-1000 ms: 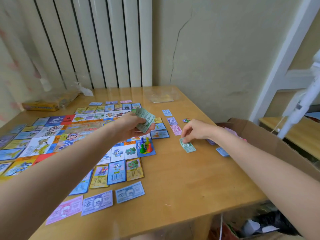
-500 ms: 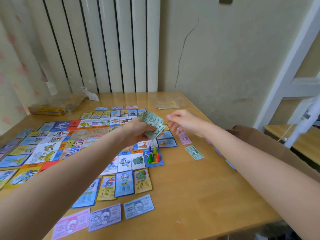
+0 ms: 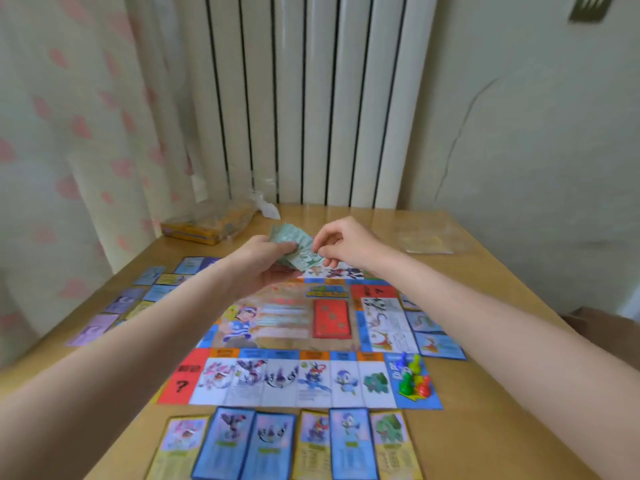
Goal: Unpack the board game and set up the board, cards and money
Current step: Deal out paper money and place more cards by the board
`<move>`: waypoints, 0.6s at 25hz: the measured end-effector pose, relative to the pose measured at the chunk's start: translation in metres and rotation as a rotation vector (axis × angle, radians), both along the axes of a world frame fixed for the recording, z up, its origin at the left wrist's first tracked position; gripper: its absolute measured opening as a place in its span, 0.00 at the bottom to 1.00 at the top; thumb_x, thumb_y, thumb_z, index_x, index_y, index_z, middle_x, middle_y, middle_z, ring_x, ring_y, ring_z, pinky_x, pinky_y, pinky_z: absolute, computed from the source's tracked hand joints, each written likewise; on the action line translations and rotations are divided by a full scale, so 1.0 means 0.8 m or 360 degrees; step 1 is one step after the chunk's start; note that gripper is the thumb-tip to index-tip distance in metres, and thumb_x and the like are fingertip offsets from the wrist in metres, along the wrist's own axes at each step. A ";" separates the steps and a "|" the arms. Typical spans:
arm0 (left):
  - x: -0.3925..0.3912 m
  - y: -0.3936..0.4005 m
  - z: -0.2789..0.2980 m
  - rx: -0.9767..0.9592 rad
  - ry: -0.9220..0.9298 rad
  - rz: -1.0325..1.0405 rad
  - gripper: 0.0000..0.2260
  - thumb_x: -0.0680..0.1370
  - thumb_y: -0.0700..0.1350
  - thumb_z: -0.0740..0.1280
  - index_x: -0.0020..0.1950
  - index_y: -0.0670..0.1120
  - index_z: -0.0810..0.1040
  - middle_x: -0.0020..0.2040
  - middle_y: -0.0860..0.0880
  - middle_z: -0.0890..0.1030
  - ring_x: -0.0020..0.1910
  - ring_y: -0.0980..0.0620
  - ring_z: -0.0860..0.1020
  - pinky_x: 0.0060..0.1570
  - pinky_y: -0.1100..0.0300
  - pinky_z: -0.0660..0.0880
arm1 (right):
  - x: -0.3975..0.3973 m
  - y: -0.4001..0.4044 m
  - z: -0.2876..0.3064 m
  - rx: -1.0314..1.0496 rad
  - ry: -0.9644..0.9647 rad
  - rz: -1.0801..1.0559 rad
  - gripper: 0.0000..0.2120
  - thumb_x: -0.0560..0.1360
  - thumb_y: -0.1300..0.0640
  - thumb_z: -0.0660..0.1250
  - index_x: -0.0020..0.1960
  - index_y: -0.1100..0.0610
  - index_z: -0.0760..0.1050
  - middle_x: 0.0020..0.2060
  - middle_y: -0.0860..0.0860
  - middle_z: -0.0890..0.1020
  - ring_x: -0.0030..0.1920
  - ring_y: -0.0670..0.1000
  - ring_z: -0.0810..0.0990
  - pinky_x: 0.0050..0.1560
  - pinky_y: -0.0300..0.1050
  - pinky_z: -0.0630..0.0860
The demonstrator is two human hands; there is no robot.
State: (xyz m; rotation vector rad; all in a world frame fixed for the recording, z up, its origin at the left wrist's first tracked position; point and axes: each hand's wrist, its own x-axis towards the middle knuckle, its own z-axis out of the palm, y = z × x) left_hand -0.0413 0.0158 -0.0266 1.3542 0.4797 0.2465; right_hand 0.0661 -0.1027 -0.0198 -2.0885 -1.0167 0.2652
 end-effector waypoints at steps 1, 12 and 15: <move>-0.004 0.023 0.000 -0.0026 -0.0011 0.0072 0.05 0.79 0.36 0.60 0.44 0.39 0.72 0.33 0.43 0.81 0.26 0.54 0.80 0.28 0.64 0.79 | 0.008 0.024 -0.003 -0.0051 -0.0017 -0.0018 0.10 0.73 0.70 0.64 0.38 0.58 0.77 0.27 0.51 0.77 0.25 0.43 0.77 0.27 0.31 0.72; -0.027 0.193 -0.019 0.0138 0.0057 0.0321 0.05 0.79 0.35 0.61 0.45 0.43 0.74 0.31 0.48 0.83 0.29 0.56 0.82 0.33 0.65 0.80 | 0.122 0.253 -0.077 -0.0015 0.0106 -0.0710 0.11 0.77 0.65 0.60 0.56 0.65 0.77 0.54 0.61 0.81 0.53 0.59 0.81 0.56 0.50 0.77; -0.034 0.204 -0.023 0.0176 0.0068 0.0331 0.04 0.79 0.36 0.61 0.47 0.43 0.74 0.37 0.45 0.83 0.33 0.54 0.82 0.39 0.63 0.80 | 0.122 0.280 -0.090 -0.0139 0.0004 -0.0684 0.12 0.76 0.66 0.60 0.58 0.65 0.76 0.56 0.61 0.80 0.56 0.59 0.79 0.52 0.45 0.76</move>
